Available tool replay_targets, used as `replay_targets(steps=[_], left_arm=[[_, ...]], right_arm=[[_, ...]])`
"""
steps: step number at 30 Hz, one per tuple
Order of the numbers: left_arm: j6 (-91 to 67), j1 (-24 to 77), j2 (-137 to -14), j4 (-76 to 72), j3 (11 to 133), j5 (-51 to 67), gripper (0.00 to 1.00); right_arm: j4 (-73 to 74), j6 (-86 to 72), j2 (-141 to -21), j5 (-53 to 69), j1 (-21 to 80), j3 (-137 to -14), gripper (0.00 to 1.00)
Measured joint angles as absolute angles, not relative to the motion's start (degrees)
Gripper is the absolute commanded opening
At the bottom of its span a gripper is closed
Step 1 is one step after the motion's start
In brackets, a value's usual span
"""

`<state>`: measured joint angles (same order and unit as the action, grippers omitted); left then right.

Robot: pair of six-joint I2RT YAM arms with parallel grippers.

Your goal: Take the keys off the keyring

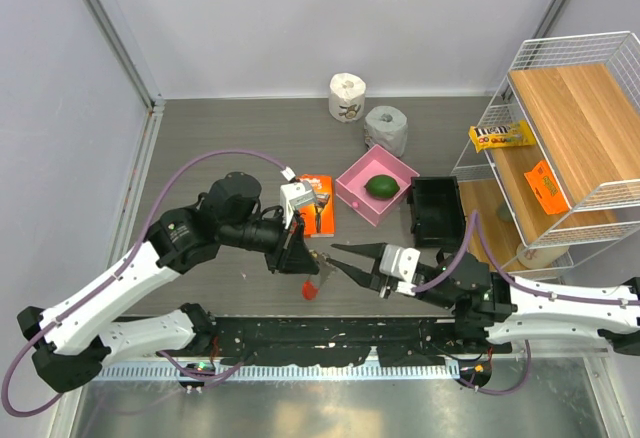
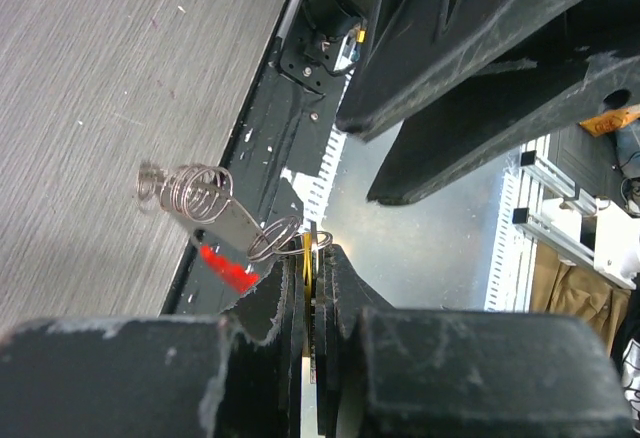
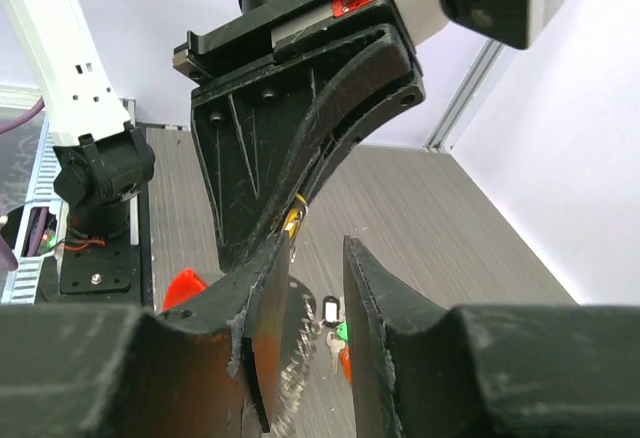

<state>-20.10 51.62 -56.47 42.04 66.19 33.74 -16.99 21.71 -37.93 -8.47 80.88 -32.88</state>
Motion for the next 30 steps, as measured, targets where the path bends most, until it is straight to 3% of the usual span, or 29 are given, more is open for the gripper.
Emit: replay_targets(steps=[22, 30], left_arm=[[-19.05, 51.62, -53.98, 43.53, 66.65, 34.35, 0.00], [-19.03, 51.35, -53.39, 44.40, 66.65, 34.13, 0.00]], right_arm=[[-15.49, 19.51, -45.58, -7.38, 80.88, -35.27, 0.32], [-15.77, 19.51, -47.29, -6.98, 80.88, -36.07, 0.10]])
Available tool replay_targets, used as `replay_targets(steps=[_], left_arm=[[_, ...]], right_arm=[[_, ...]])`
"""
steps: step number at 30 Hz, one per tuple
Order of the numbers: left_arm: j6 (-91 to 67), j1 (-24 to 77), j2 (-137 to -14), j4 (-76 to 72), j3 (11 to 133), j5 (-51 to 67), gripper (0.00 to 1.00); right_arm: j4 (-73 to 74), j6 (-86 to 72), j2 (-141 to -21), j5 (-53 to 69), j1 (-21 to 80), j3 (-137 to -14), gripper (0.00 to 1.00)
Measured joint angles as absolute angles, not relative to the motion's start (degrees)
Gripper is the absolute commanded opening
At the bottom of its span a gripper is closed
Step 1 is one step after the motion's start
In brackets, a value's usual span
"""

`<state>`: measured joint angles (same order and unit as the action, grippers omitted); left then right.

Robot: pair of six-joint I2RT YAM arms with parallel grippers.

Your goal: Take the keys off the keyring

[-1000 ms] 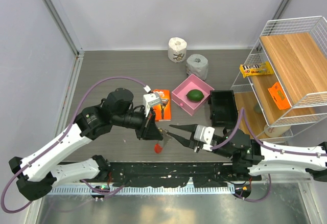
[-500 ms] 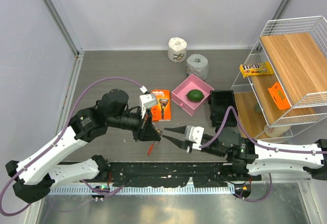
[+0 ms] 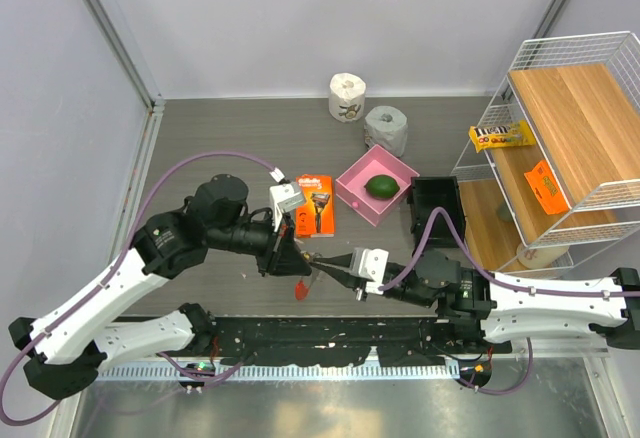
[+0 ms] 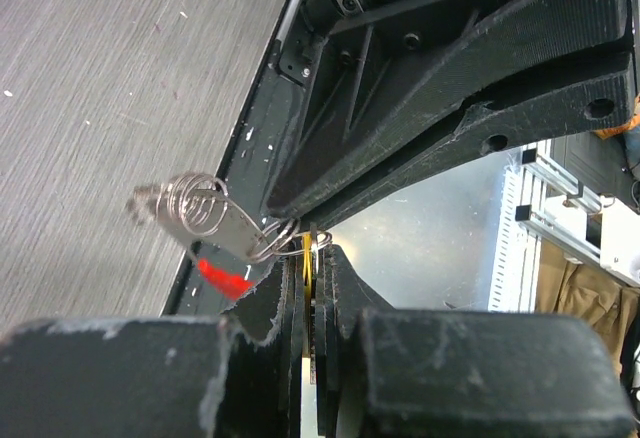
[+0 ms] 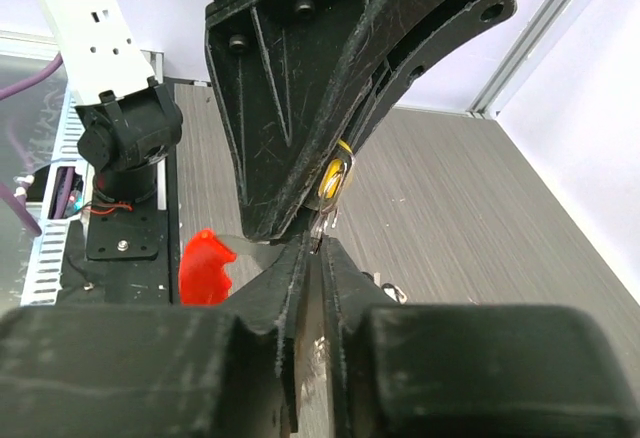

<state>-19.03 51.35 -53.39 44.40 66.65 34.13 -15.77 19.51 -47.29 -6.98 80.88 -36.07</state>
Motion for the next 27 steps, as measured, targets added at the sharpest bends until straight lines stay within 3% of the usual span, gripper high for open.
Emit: replay_targets(steps=[1, 10, 27], left_arm=[[-19.03, 51.35, -53.32, 44.40, 66.65, 34.13, 0.00], [-20.23, 51.35, -53.17, 43.88, 66.63, 33.98, 0.00], [-27.07, 51.35, -55.64, 35.11, 61.56, 35.33, 0.00]], right_arm=[[-15.81, 19.46, -47.27, -6.83, 80.88, -36.07, 0.05], [-16.56, 19.31, -45.50, -8.21, 80.88, -35.44, 0.05], [-33.50, 18.17, -36.64, -11.07, 80.84, -23.27, 0.05]])
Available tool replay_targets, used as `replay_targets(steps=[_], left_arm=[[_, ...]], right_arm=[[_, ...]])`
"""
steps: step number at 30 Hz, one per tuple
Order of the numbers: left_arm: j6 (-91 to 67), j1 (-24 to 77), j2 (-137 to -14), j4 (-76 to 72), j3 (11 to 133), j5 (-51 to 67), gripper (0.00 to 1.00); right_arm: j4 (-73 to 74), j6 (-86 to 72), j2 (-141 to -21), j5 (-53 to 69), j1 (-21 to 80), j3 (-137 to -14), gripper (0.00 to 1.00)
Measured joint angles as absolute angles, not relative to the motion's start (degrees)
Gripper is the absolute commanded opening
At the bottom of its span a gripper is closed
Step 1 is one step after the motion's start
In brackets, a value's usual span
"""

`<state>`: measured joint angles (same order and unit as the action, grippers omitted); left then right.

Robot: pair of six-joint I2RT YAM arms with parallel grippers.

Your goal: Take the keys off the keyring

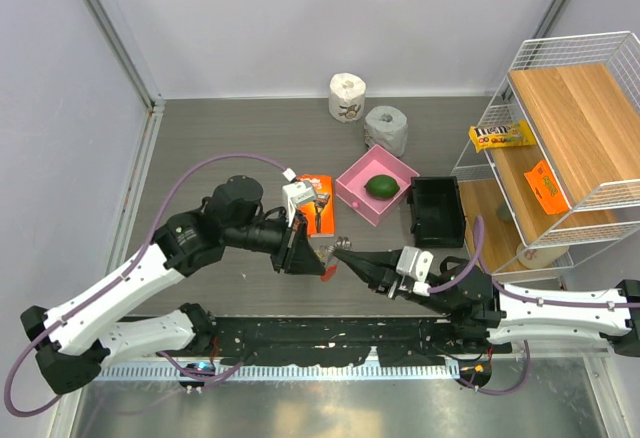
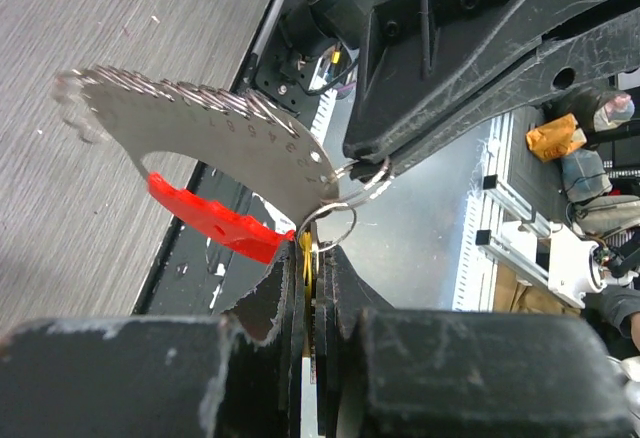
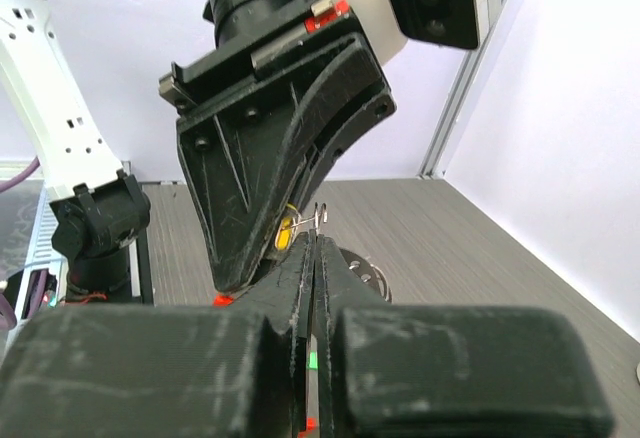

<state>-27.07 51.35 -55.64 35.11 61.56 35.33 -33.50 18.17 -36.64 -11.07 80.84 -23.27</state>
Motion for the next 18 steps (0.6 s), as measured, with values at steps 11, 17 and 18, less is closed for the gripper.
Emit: replay_targets(steps=[11, 17, 18], left_arm=[[-30.00, 51.79, -60.12, 27.99, 57.91, 38.96, 0.00], [-30.17, 51.86, -64.25, 27.62, 55.05, 38.79, 0.00], [-30.15, 51.83, -64.47, 27.92, 54.96, 38.65, 0.00]], right_arm=[[-40.56, 20.36, -36.29, -10.85, 80.82, -21.15, 0.05], [-46.02, 21.06, -35.33, -10.87, 80.82, -21.08, 0.05], [-46.35, 21.08, -35.03, -10.90, 80.82, -21.08, 0.05]])
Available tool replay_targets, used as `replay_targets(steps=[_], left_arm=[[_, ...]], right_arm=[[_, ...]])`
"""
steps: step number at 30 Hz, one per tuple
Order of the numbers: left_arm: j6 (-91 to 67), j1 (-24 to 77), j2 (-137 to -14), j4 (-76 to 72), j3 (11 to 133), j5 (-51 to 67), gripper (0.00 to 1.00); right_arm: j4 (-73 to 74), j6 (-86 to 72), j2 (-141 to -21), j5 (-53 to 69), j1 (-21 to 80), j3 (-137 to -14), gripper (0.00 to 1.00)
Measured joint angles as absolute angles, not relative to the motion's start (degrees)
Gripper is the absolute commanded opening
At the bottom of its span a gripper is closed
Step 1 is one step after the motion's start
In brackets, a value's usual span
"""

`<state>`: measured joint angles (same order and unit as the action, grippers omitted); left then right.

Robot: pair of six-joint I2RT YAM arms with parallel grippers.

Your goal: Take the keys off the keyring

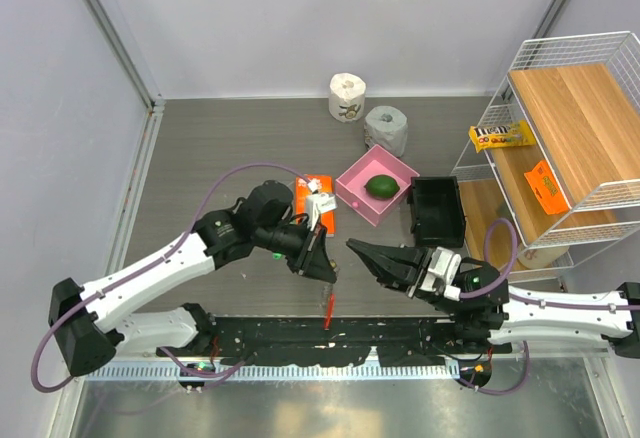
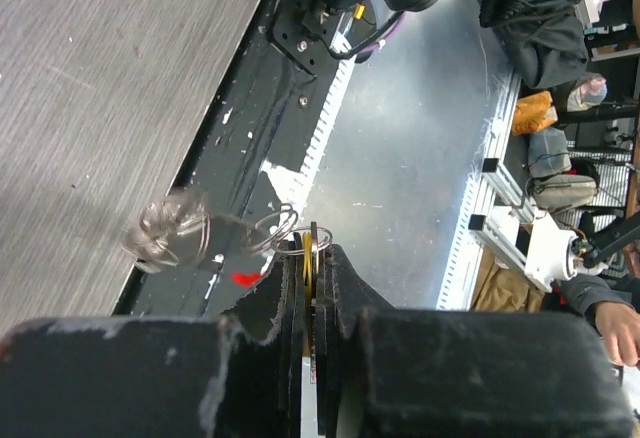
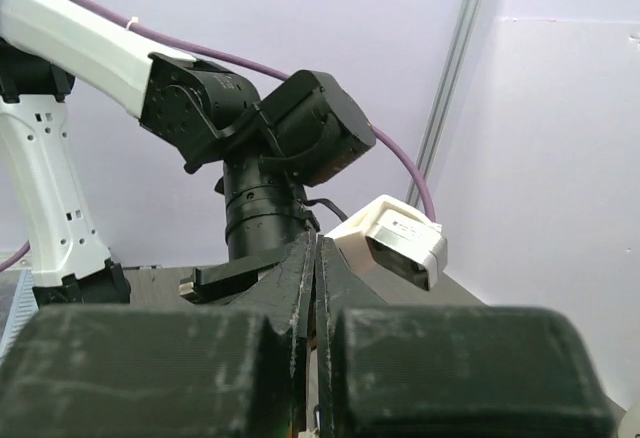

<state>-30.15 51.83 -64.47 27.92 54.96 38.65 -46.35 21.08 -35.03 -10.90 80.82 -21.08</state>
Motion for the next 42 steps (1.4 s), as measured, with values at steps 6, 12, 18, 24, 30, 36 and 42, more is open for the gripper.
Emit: replay_targets(steps=[6, 12, 18, 24, 30, 36, 42], left_arm=[[-27.75, 51.90, -61.82, 29.74, 56.16, 37.39, 0.00], [-24.12, 51.90, -59.75, 32.16, 60.12, 37.58, 0.00], [-20.29, 51.90, -58.54, 35.55, 63.31, 38.17, 0.00], [-19.31, 51.90, -58.50, 37.56, 65.41, 38.87, 0.00], [-19.27, 51.92, -58.00, 38.00, 65.71, 39.18, 0.00], [-19.25, 52.18, -57.30, 38.57, 65.71, 39.22, 0.00], [-19.22, 52.51, -56.25, 39.75, 65.73, 39.07, 0.00]], right_arm=[[-44.14, 20.64, -32.32, -13.04, 80.82, -20.78, 0.11], [-34.09, 17.91, -30.22, -15.35, 80.77, -21.74, 0.36], [-24.95, 15.77, -29.85, -13.74, 80.77, -22.48, 0.48], [-19.97, 14.85, -31.51, -9.37, 80.77, -24.95, 0.50], [-19.49, 14.79, -35.03, -6.74, 80.77, -27.11, 0.50], [-19.40, 14.98, -38.41, -6.15, 80.77, -28.73, 0.46], [-19.18, 15.18, -40.03, -4.69, 80.88, -29.89, 0.40]])
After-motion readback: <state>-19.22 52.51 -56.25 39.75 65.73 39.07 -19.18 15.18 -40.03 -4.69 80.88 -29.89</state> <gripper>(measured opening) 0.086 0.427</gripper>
